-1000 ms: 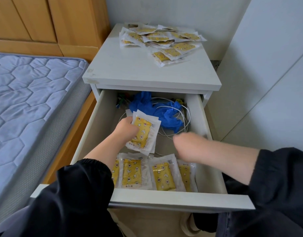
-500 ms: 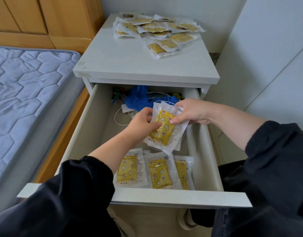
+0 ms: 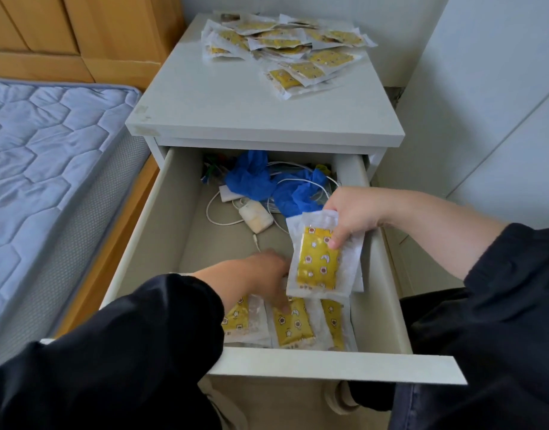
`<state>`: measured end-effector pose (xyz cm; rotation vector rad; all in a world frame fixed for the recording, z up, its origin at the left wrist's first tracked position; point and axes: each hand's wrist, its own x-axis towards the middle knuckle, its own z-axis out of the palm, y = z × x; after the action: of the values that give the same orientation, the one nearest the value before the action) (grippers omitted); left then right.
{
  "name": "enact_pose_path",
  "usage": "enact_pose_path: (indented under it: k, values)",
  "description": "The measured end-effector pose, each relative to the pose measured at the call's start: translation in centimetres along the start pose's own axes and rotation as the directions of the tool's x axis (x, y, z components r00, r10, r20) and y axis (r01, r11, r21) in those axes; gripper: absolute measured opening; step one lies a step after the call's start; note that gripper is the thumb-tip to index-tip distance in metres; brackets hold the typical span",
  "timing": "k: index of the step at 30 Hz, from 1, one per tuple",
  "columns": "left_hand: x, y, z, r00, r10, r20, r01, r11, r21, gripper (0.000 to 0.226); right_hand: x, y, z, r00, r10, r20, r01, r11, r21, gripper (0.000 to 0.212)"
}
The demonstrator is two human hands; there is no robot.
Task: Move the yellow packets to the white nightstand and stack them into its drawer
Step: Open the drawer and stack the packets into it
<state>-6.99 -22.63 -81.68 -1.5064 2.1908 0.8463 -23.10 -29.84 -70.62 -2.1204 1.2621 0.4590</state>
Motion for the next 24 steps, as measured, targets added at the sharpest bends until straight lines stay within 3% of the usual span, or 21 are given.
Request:
enact_pose_path:
  k: [7, 11, 16, 19, 24]
  values:
    - [0.4, -1.0, 0.0, 1.000, 0.020, 0.021, -0.021, 1.000, 0.018, 0.066, 1.8, -1.6, 5.2, 0.950, 0.115, 0.290, 0.020, 0.906, -0.423, 0.035]
    - [0.4, -1.4, 0.0, 0.999, 0.040, 0.014, -0.040, 0.999, 0.030, 0.073, 2.6, -1.2, 7.8, 0.935, 0.220, 0.277, -0.037, 0.840, -0.542, 0.034]
    - [0.2, -1.4, -0.3, 0.999, 0.047, 0.002, -0.047, 0.998, -0.048, 0.065, 2.5, -1.6, 9.2, 0.919, 0.223, 0.325, 0.066, 0.727, -0.684, 0.034]
    - [0.0, -2.0, -0.5, 1.000, 0.019, 0.004, -0.019, 0.995, -0.096, 0.064, 2.1, -1.8, 8.9, 0.942, 0.137, 0.305, 0.109, 0.737, -0.667, 0.035]
    - [-0.1, -2.6, -0.6, 1.000, -0.005, 0.003, 0.005, 0.994, -0.112, 0.046, 1.3, -2.5, 9.4, 0.961, -0.185, 0.206, 0.264, 0.840, -0.475, 0.059]
